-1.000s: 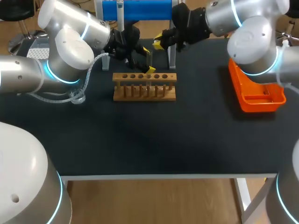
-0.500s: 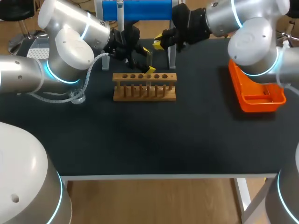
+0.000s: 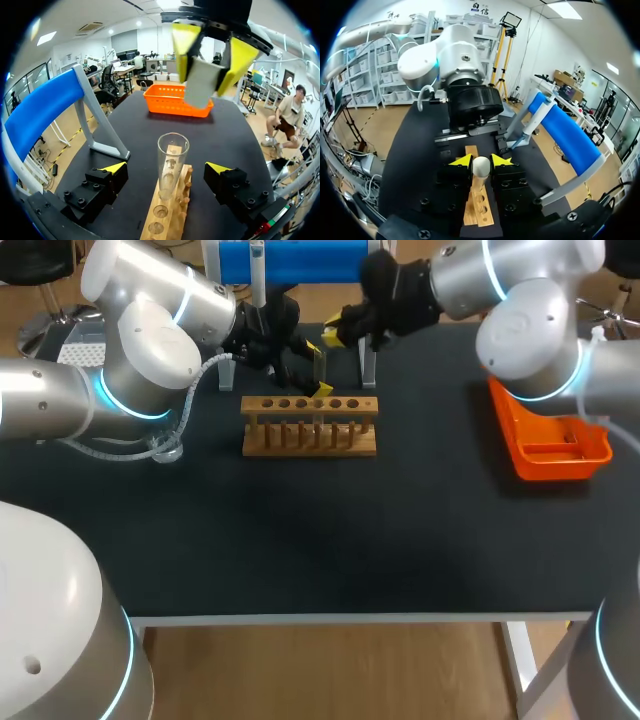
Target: Invert the test tube, pick up the pipette, mount the tip to pipette, aspirate from beaker and dispense into the tube, eject the tip, return the pipette, and cap with the stopper.
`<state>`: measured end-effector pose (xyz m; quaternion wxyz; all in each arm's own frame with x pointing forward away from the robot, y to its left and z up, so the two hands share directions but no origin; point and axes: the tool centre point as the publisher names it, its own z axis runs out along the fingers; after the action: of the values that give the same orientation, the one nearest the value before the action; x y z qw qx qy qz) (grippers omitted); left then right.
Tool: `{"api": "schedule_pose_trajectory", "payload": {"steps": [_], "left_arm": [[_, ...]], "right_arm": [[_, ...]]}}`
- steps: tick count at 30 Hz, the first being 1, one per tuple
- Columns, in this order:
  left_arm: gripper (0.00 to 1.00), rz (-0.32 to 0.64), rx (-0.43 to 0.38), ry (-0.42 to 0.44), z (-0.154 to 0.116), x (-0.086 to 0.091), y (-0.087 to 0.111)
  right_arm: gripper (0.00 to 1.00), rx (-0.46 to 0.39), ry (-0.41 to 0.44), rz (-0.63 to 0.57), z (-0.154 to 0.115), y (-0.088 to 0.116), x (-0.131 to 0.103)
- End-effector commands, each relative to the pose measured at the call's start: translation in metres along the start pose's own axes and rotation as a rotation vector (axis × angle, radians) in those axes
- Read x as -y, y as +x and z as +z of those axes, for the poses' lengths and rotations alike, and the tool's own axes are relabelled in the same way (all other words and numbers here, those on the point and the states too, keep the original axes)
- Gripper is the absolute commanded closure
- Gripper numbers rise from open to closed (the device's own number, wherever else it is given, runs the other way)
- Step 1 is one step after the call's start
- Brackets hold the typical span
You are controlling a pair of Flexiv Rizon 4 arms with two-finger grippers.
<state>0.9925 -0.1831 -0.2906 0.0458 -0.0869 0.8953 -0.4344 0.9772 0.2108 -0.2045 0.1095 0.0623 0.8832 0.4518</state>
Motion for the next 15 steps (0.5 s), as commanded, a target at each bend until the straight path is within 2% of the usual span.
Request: {"api": "schedule_pose_trajectory", "payload": {"steps": [1,15], "left_arm": [[0.00,-0.001,-0.004,-0.004,0.000,0.001,-0.001],[0.00,-0.001,-0.004,-0.004,0.000,0.001,-0.001]], "right_arm": [[1.00,-0.002,0.000,0.005,0.015,-0.008,0.000],[1.00,-0.003,0.002,0.023,0.027,-0.014,0.003]]}}
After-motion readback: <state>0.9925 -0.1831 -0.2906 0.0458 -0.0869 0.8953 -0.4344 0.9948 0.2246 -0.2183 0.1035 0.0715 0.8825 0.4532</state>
